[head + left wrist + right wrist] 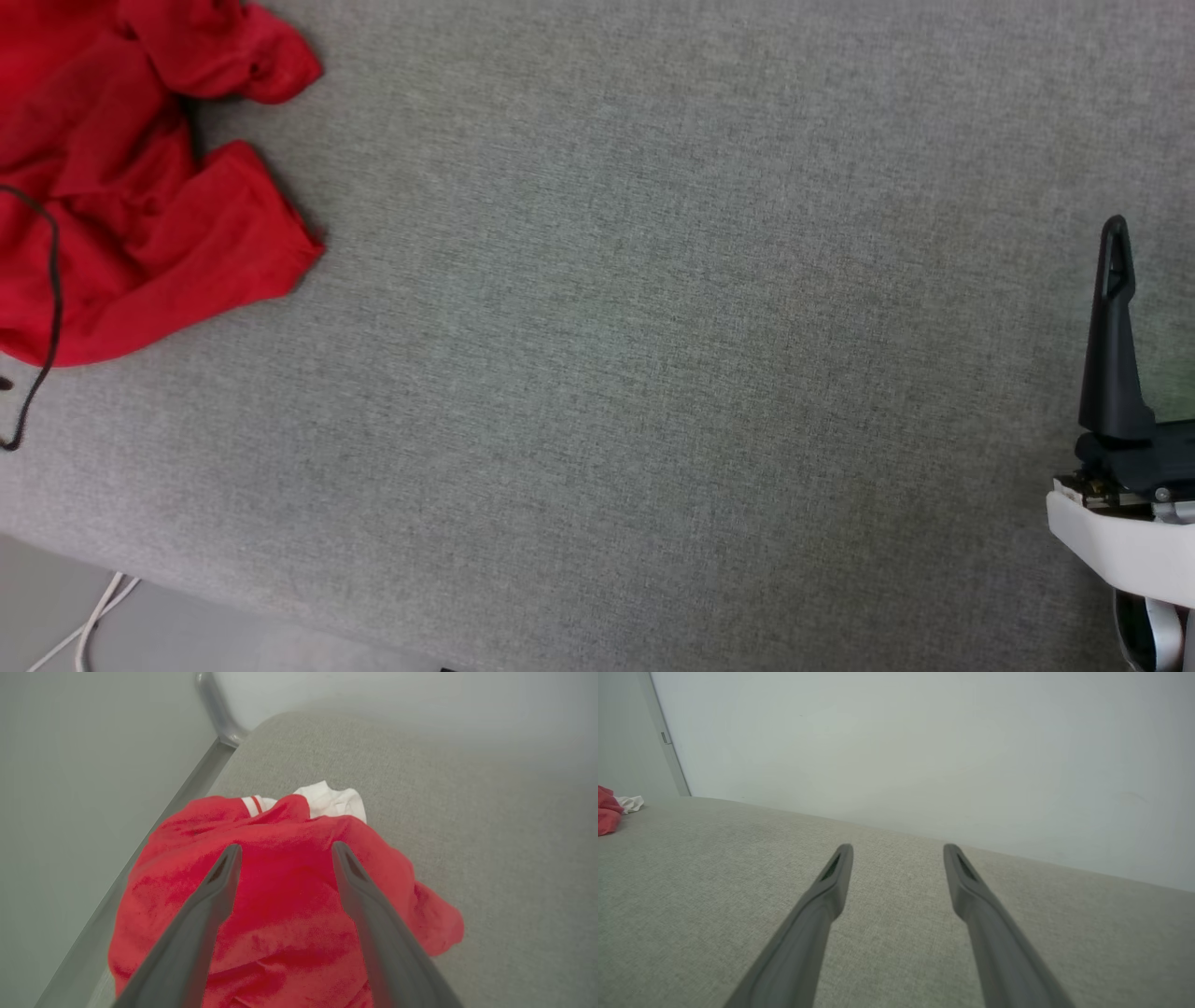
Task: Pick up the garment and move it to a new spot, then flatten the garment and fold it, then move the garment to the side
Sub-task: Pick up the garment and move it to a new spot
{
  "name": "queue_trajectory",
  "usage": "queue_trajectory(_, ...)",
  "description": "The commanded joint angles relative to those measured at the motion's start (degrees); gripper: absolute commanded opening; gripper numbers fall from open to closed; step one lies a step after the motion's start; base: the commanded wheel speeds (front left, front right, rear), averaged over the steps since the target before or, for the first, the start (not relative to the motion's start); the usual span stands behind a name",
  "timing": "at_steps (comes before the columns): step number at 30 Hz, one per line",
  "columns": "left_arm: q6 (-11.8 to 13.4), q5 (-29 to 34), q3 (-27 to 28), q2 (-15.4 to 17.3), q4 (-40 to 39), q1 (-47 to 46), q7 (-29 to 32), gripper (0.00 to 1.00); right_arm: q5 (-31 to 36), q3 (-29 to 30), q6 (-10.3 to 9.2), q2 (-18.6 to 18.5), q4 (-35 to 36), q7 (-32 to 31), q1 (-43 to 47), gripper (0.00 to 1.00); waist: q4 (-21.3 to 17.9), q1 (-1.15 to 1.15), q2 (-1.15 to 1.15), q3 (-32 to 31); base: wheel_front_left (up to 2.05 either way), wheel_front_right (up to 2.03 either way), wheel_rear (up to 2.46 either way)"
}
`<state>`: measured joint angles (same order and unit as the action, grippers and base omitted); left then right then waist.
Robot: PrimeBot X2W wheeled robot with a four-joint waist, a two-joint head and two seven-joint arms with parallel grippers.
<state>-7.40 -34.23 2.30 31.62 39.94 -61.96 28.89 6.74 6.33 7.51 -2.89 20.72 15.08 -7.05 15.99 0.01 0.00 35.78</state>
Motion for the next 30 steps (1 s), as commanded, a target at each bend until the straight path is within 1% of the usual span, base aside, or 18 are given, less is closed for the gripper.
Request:
queue_trajectory(1, 0.02, -0.69, -0.09, 1.33, 0.04, -0.03, 0.98, 1.0, 0.41, -0.17, -0.04, 0.03, 0.43, 0.14, -0.93, 1.0, -0.61, -0.01, 0.0, 1.1, 0.0, 0.0, 0.0)
queue_trajectory(3, 0.01, -4.23, -3.46, 2.87, -0.71, 0.67, 6.8, 1.0, 1.11, -0.43, -0.04, 0.03, 1.1, 0.14, -1.25, 1.0, -1.06, -0.01, 0.0, 2.14, 0.0, 0.0, 0.0)
queue_trajectory(6, 0.0, -9.07, -7.05, 4.67, -1.22, 1.97, 14.38, 1.0, 1.8, -0.23, -0.04, 0.03, 2.1, 0.14, -1.27, 1.0, -1.61, -0.01, 0.0, 3.53, 0.0, 0.0, 0.0)
queue_trajectory(9, 0.0, -12.19, -9.47, 6.36, -0.93, 2.68, 19.19, 1.0, 2.13, -0.03, -0.04, 0.03, 2.73, 0.14, -0.93, 1.0, -2.12, -0.01, 0.0, 4.69, 0.0, 0.0, 0.0)
queue_trajectory(13, -0.02, -14.37, -12.71, 6.03, 0.17, 4.2, 21.23, 1.0, 2.16, 0.09, -0.04, 0.03, 3.3, 0.14, -0.83, 1.0, -2.6, -0.01, 0.0, 6.03, 0.0, 0.0, 0.0)
queue_trajectory(18, -0.02, -16.06, -16.64, 3.27, 3.14, 6.38, 20.31, 1.0, 1.69, -0.09, -0.04, 0.03, 2.88, 0.14, -1.04, 1.0, -2.97, -0.01, 0.0, 6.46, 0.0, 0.0, 0.0)
queue_trajectory(19, -0.03, -16.29, -17.39, 3.21, 3.61, 6.56, 20.16, 0.62, 1.61, -0.09, -0.04, 0.03, 2.69, 0.14, -1.06, 1.0, -3.02, -0.01, 0.0, 6.32, 0.0, 0.0, 0.0)
queue_trajectory(20, -0.06, -16.49, -17.85, 3.29, 3.9, 6.45, 19.69, 0.0, 1.46, -0.12, -0.04, 0.03, 2.47, 0.14, -1.12, 1.0, -3.04, -0.01, 0.0, 6.13, 0.0, 0.0, 0.0)
queue_trajectory(22, -0.05, -16.96, -18.59, 4.13, 4.15, 5.95, 18.91, 0.0, 1.37, -0.38, -0.04, 0.03, 2.15, 0.14, -1.39, 1.0, -3.02, -0.01, 0.0, 5.47, 0.0, 0.0, 0.0)
queue_trajectory(26, 0.06, -17.4, -19.61, 7.6, 3.46, 3.97, 16.75, 0.0, 1.1, -1.19, -0.04, 0.03, 1.25, 0.14, -1.79, 1.0, -3.02, -0.01, 0.0, 3.08, 0.0, 0.0, 0.0)
queue_trajectory(30, 0.05, -17.29, -21.12, 10.22, 1.35, 1.23, 14.57, 0.0, 0.3, -1.73, -0.04, 0.03, -0.29, 0.14, -1.85, 1.0, -3.1, -0.01, 0.0, -0.5, 0.0, 0.0, 0.0)
